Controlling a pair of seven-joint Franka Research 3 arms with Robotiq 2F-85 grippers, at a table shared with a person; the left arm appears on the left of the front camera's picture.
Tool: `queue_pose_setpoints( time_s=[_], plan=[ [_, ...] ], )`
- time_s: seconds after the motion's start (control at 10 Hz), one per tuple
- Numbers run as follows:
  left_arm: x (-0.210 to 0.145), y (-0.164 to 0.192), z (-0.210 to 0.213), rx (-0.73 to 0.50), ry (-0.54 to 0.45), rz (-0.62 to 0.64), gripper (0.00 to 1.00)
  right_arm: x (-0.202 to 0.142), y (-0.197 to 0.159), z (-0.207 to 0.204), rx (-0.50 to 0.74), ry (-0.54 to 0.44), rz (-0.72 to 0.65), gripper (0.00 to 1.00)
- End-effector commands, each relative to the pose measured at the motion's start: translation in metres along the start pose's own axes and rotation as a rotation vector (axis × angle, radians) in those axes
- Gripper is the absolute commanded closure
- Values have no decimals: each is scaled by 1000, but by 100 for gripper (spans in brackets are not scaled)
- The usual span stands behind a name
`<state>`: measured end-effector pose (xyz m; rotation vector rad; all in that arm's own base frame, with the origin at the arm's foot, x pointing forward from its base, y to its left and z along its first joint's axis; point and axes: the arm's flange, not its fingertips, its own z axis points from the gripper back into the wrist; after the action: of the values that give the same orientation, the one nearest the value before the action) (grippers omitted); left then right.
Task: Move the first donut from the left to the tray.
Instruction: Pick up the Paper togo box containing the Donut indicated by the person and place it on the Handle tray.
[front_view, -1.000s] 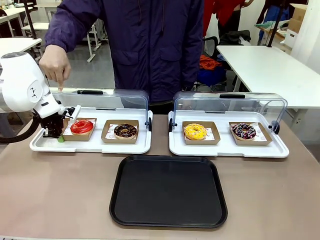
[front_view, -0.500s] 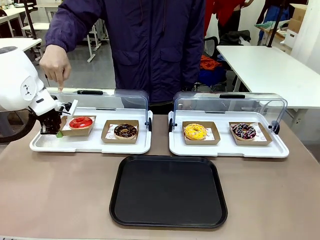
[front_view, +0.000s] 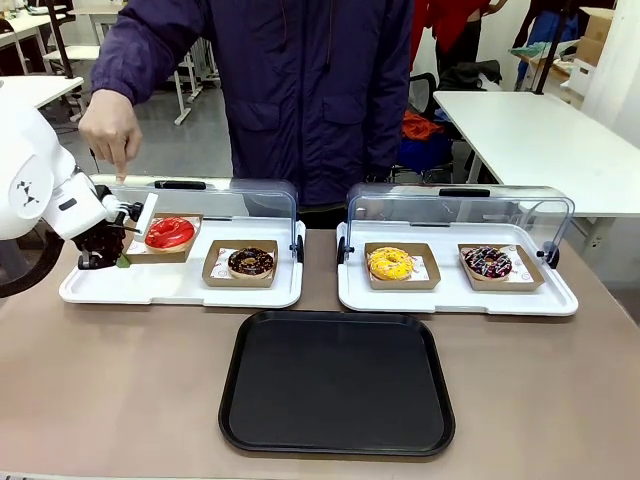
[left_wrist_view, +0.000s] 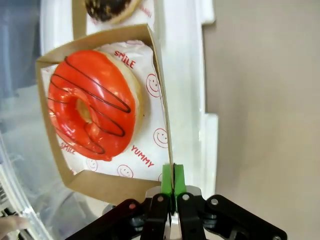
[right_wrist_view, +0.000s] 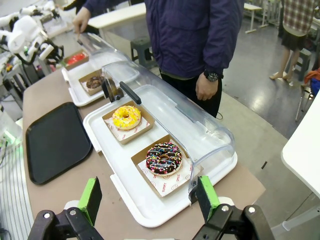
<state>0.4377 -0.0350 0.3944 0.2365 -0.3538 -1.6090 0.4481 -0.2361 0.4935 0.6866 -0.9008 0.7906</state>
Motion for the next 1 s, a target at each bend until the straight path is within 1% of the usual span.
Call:
queue_pose_setpoints(
  time_s=[0.0, 0.1, 0.3, 0.5, 0.7, 0.9],
  plan=[
    [19, -26, 20, 14, -27, 13, 98, 1, 2, -1, -3, 5, 7, 0],
    [36, -37, 27, 0, -40, -10, 98, 1, 2, -1, -3, 5, 7, 0],
    [67, -61, 39, -18, -70, -5, 98, 1, 2, -1, -3, 5, 7, 0],
    [106, -83, 41, -54, -79, -30, 98, 1, 2, -1, -3, 5, 7, 0],
    [143, -114, 41, -35, -50, -41, 98, 1, 2, -1, -3, 5, 7, 0],
    [169, -137, 28, -45, -22, -32, 98, 1, 2, -1, -3, 5, 7, 0]
  ],
)
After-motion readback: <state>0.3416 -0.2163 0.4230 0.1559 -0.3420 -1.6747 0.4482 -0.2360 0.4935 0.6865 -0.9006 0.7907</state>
